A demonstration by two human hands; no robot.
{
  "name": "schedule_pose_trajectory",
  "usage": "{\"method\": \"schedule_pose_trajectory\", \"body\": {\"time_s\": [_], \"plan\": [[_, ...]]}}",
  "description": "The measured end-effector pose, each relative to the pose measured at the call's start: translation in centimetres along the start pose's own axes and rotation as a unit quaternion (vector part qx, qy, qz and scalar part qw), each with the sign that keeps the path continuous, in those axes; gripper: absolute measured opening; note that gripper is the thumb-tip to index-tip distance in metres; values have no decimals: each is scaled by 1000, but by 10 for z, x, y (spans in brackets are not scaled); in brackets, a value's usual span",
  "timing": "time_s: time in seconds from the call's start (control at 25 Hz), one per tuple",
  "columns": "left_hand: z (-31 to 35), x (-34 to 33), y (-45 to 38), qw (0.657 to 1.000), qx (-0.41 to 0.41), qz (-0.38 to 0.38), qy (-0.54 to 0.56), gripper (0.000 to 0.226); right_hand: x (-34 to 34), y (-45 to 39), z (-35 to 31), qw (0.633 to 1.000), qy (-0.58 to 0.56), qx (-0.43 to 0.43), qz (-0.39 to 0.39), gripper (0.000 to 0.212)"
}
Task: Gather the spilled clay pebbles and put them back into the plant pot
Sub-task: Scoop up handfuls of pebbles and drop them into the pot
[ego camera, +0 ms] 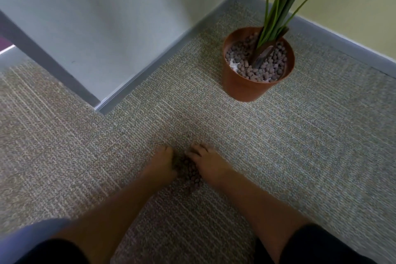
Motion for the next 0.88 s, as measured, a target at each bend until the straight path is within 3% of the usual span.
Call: {"method": "schedule_pose_trajectory", "body": {"time_s": [0.32,0.6,0.72,0.88], "plan": [[20,-3,3,993,-84,-30,-79,46,6,10,-14,995,-15,-66,73,36],[21,-3,7,989,-112,-12,-98,32,17,21,8,974,-130,-137,124,19],[19,-7,7,993,-101,3,-56,27,20,25,19,939,-242,-187,156,15],[17,-4,2,997,-33,37,61,21,21,29,30,858,-395,-276,180,10]]}}
Point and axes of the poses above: each hand's wrist, its own y-axis away from the middle knuckle, its own x-axis out of the back of the hand, z = x × y, the point moved 1 cm from there along -y, towards the middle knuckle, and after that the axes turned 2 degrees about x, right-handed, at the moved point
